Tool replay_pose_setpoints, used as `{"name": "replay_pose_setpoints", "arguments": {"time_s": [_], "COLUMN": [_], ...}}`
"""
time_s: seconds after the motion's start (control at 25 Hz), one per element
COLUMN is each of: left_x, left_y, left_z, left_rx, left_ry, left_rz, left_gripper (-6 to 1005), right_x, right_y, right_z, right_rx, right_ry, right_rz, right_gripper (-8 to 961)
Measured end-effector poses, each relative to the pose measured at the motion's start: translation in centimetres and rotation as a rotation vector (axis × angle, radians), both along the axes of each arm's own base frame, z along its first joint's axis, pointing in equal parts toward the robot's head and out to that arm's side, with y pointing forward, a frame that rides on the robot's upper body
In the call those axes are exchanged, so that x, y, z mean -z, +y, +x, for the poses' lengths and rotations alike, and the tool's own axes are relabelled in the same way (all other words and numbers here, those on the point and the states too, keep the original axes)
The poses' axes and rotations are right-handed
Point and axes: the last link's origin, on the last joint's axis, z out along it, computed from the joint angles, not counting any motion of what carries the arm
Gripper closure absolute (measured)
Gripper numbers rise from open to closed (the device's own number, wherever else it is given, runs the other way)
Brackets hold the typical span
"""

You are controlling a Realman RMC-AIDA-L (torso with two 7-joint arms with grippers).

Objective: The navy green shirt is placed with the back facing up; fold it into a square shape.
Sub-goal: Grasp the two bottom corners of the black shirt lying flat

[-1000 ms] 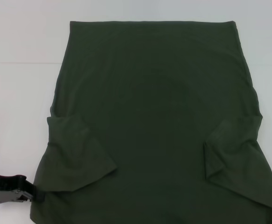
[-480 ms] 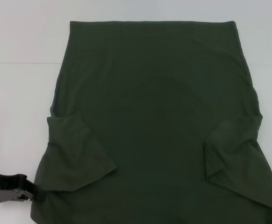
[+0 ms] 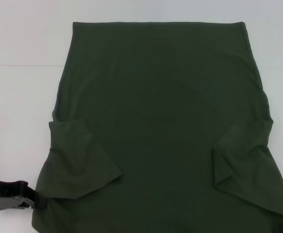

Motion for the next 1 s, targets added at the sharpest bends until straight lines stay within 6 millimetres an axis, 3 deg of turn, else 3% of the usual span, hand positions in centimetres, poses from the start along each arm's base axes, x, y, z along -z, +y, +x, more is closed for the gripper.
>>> {"name": "replay_pose_setpoints", "arguments": {"time_s": [1.0], "left_x": [0.0], "left_y": [0.1], "left_z": [0.1], "left_rx": [0.003], "left_ry": [-0.009], "left_rz": [0.008], "left_gripper": [972], "right_x": [1.5], "right_y": [1.3], "right_z": [-1.8], "right_rx": [-0.033], "right_ry": [0.024], "right_rz": [-0.026], "right_gripper": [102]}}
